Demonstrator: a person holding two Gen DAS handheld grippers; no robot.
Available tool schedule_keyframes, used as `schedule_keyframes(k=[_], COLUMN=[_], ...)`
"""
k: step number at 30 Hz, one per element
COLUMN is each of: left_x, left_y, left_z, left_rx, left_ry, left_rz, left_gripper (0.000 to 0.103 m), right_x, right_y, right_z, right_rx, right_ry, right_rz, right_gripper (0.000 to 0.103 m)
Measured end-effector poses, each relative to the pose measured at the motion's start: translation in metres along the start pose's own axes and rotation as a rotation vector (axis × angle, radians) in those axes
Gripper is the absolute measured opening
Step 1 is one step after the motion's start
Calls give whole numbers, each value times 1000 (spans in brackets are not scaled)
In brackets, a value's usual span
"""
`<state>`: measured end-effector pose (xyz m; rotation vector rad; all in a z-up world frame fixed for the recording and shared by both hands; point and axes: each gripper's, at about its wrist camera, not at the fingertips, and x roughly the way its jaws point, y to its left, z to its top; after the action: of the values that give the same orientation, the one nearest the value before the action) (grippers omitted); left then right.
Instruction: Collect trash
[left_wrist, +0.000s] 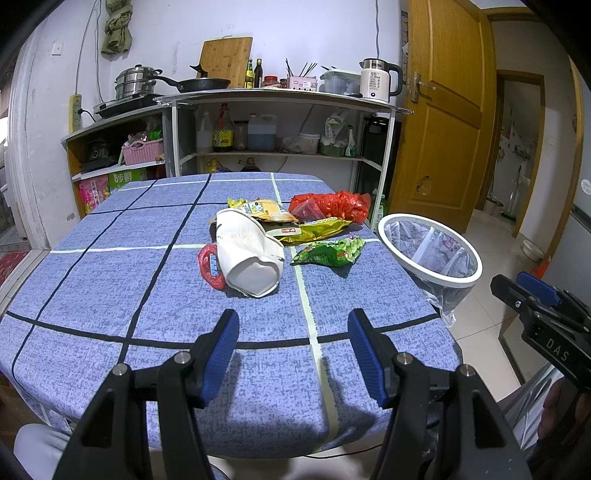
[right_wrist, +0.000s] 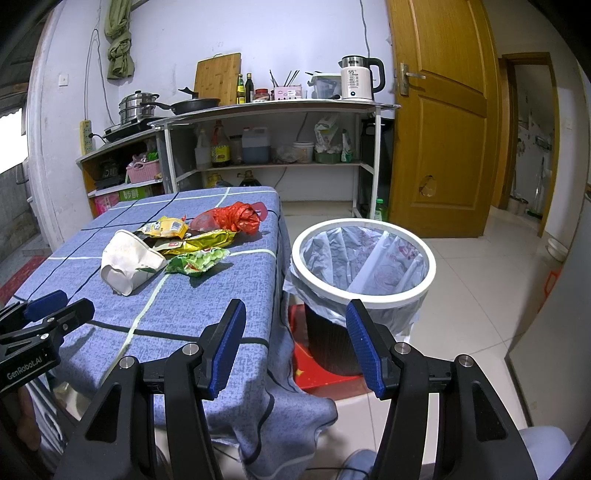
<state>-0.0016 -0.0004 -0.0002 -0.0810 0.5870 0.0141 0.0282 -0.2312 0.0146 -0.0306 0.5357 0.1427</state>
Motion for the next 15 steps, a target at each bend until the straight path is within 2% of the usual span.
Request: schedule_keyframes(k=[9, 15], left_x=[4, 20], left_y=[1, 16], left_z=[-3, 1], left_rx=[1, -21], left_ry=[9, 51], left_rz=[7, -8], left_gripper=[63, 63], right_x=[1, 13], right_y=[2, 10], right_z=[0, 7], right_rx=[-6, -24], right_ry=[4, 17], right_rz=[7, 61], right_gripper=[57, 57])
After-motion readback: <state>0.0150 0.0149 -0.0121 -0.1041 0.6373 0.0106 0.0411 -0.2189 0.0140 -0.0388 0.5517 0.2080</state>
